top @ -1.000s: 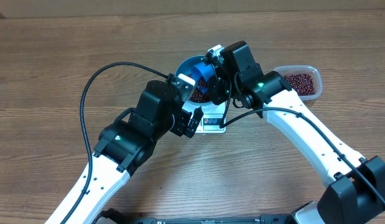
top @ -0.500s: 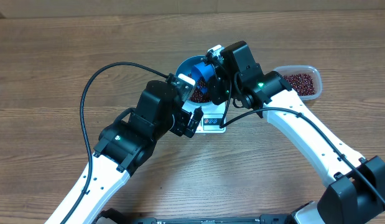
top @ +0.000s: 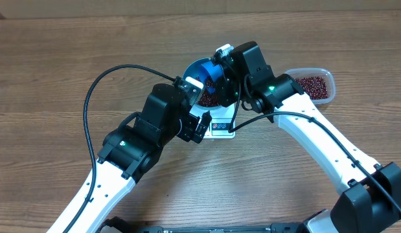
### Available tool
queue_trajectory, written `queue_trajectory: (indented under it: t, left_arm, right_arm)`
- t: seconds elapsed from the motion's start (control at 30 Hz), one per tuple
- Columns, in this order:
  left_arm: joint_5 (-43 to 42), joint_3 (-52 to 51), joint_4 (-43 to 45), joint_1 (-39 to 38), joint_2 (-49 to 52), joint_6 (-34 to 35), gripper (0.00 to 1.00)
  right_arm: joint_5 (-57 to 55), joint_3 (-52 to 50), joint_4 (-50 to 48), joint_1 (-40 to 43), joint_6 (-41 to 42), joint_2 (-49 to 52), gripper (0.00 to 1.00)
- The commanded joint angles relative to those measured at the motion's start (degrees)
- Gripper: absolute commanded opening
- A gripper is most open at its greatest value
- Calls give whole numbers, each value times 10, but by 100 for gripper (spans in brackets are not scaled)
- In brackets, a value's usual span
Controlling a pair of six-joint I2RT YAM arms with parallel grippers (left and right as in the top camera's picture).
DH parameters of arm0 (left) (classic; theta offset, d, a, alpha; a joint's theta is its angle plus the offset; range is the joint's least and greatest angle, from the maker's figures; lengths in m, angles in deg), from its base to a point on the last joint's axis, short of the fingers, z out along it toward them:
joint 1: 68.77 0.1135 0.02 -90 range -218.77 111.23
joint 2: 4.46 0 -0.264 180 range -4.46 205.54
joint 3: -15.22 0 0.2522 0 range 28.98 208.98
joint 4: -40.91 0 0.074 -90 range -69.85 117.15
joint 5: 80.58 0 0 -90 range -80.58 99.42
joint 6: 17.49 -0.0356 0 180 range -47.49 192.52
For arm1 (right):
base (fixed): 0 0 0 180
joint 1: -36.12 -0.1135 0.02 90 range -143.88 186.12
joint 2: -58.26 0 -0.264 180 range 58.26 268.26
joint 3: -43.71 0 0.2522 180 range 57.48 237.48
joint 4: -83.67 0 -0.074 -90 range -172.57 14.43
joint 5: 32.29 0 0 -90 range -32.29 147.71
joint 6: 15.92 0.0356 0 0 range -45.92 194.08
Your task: Scoop item into bowl and weigh 150g on scale
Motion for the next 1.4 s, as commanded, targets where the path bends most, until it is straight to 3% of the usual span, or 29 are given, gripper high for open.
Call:
queue_trajectory:
  t: [0.0, 0.6, 1.1, 1.37]
  left_arm:
    - [-3, 15, 2, 2, 1, 2, 100]
    - [-2, 15, 0, 2, 1, 2, 100]
    - [-2, 15, 0, 2, 1, 2, 100]
    - [-2, 15, 0, 2, 1, 2, 100]
  right_arm:
    - [-9, 2, -11, -2, 2, 28, 4]
    - [-79, 2, -34, 6, -29, 73, 4]
    - [75, 2, 9, 7, -10, 72, 4]
    - [130, 3, -6, 33, 59, 72, 4]
